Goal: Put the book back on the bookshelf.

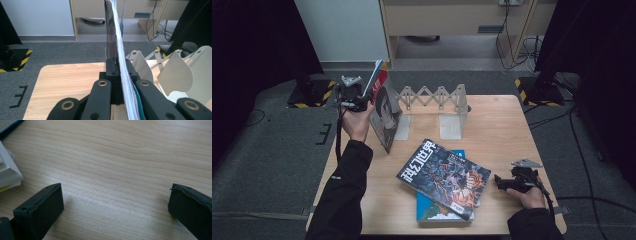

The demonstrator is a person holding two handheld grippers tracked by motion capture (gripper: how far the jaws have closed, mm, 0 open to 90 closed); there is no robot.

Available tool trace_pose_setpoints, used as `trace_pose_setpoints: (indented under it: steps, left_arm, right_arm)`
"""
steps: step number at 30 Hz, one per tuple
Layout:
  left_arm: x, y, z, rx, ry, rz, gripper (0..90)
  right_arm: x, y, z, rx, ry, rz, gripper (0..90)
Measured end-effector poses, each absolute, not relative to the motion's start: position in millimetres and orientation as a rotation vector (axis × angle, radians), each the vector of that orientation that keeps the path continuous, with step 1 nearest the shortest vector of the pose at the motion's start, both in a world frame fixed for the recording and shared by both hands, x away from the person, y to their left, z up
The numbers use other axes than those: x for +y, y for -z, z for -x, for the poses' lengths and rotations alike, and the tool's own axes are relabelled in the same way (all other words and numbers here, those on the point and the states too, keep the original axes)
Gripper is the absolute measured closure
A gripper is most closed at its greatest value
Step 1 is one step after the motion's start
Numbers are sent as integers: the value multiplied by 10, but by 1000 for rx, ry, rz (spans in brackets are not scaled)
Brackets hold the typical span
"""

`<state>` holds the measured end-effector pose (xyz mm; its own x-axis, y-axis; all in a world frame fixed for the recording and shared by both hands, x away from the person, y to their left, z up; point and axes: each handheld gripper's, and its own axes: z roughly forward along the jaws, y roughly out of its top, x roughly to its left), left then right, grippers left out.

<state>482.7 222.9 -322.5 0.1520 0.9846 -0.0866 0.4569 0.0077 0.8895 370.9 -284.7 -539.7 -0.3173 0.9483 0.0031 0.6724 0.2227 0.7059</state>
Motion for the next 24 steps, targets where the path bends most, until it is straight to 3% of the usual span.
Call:
trace_pose_setpoints:
  steps: [24]
  left_arm:
    - [1959, 3261, -4845, 1451, -983, -1640, 862]
  right_arm:
    - [-2847, 5398, -3709, 2072, -859, -1490, 3]
